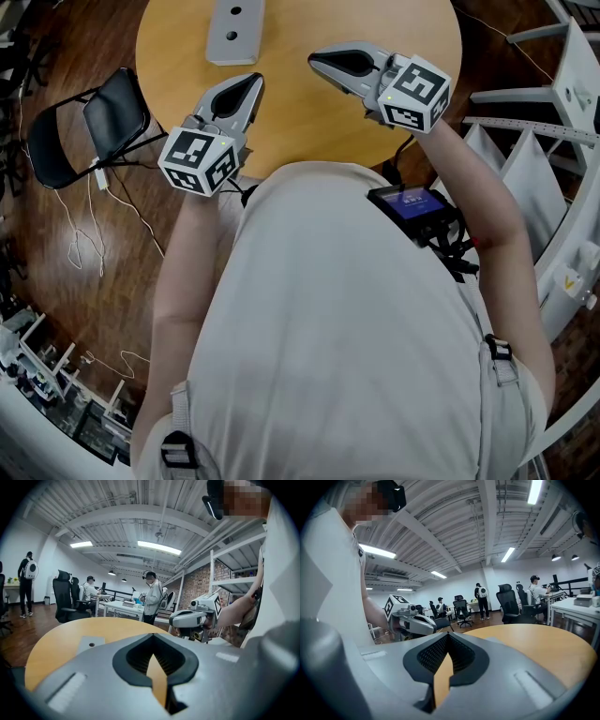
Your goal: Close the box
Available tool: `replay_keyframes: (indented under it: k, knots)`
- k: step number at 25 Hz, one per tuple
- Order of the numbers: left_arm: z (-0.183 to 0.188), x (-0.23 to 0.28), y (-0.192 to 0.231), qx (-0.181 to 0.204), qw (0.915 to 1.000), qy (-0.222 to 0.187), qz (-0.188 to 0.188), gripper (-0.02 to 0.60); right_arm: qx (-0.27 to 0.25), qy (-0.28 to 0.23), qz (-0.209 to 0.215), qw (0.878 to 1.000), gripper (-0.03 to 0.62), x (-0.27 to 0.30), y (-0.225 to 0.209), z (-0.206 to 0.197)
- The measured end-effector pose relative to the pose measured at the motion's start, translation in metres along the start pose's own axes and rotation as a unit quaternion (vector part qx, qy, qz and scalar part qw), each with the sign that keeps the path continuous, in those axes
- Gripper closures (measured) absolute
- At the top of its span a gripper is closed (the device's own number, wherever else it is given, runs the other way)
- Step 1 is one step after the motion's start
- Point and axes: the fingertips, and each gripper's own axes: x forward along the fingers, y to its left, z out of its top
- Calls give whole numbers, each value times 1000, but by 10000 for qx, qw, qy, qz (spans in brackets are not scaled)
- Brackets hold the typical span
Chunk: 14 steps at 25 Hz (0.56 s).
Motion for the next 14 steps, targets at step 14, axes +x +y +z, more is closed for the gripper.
replay_keyframes:
  k: [14]
  knots:
    - [-7,7,-6,55,9999,40,-79,581,-45,41,-14,10000,597,-2,-2,-7]
